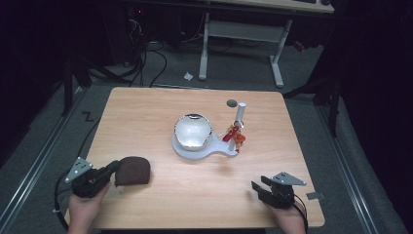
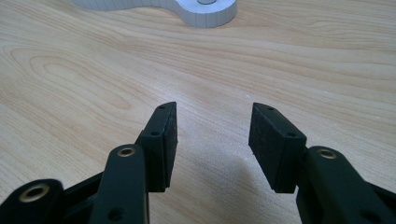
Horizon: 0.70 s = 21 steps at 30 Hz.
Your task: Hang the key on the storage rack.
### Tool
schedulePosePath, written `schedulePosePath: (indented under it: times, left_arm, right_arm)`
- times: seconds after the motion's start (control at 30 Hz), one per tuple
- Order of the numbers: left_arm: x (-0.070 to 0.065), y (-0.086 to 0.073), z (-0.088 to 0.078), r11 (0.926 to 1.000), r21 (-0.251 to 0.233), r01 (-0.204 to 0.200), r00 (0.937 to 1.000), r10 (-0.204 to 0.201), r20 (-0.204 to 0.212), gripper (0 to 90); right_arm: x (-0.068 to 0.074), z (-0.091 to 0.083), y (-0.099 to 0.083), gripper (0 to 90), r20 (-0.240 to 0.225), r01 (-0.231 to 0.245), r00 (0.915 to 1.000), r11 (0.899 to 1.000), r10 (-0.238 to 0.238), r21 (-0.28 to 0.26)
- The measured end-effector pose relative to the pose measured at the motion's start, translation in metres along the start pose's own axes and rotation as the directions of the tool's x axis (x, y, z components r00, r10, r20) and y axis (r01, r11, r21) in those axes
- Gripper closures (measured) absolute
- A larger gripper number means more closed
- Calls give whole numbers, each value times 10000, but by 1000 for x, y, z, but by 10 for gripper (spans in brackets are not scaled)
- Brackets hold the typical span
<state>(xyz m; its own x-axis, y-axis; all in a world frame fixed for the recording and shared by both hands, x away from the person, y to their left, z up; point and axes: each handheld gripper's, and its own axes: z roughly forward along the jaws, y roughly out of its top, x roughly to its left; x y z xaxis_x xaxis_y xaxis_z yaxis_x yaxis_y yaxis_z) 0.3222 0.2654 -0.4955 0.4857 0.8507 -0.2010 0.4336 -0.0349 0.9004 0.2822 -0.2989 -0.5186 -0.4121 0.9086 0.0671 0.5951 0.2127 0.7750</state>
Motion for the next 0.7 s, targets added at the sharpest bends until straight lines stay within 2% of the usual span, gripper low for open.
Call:
schedulePosePath:
  times: [0.27,0.5,0.57,0.7]
  left_arm:
    - [-12,2,-1,9988,-314,-369,9993,370,21,872]
    - [-23,6,-5,9961,-716,-508,9987,514,61,873]
    - [-25,8,-4,9964,-664,-534,9983,548,195,872]
    - [-33,14,0,9951,-712,-687,9973,703,212,873]
  right_arm:
    - [-1,0,0,522,0,41,10000,10000,-41,-39]
    - [-1,-1,0,522,17,-3,10000,10000,3,-37]
    - [-1,0,0,522,18,10,10000,10000,-10,-60]
    - [-1,-1,0,523,13,-15,10000,9999,15,-103]
